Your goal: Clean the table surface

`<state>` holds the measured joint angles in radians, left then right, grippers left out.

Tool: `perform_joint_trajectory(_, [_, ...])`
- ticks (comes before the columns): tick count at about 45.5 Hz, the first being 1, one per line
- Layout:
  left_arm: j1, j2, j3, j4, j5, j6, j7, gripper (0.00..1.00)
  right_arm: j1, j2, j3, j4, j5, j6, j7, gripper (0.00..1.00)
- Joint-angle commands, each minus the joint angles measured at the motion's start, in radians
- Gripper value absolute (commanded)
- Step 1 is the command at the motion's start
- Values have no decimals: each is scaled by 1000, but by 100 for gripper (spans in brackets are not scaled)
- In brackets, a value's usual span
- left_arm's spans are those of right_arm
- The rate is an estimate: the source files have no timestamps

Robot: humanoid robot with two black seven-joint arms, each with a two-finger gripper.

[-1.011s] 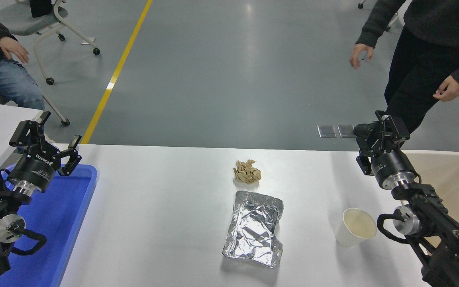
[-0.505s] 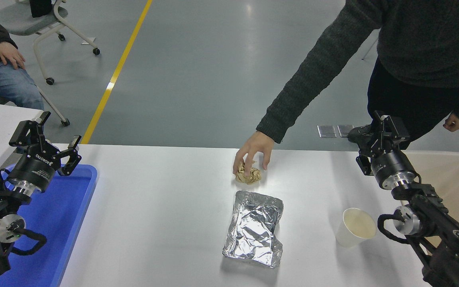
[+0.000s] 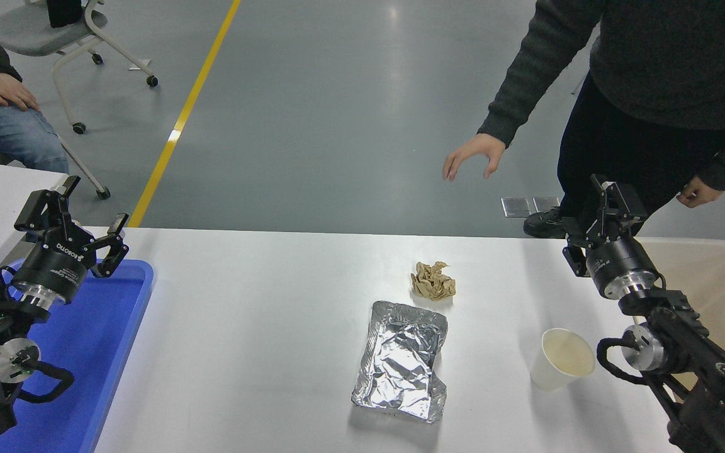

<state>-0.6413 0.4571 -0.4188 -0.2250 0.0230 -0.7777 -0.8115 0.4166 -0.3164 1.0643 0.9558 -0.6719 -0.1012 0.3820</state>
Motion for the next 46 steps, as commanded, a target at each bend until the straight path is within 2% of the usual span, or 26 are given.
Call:
perform_joint_trajectory(1, [0, 0, 0, -1, 0, 0, 0, 100, 4, -1, 0, 0, 0, 0, 0, 100])
perform_joint_trajectory(21, [0, 0, 0, -1, 0, 0, 0, 100, 14, -26, -7, 0, 2, 9, -2, 100])
perform_joint_trajectory(32, [0, 0, 0, -1, 0, 0, 0, 100, 31, -29, -7, 0, 107, 55, 0, 100])
perform_joint_trajectory(46, [0, 0, 0, -1, 0, 0, 0, 100, 62, -75, -81, -18, 110, 54, 5, 100])
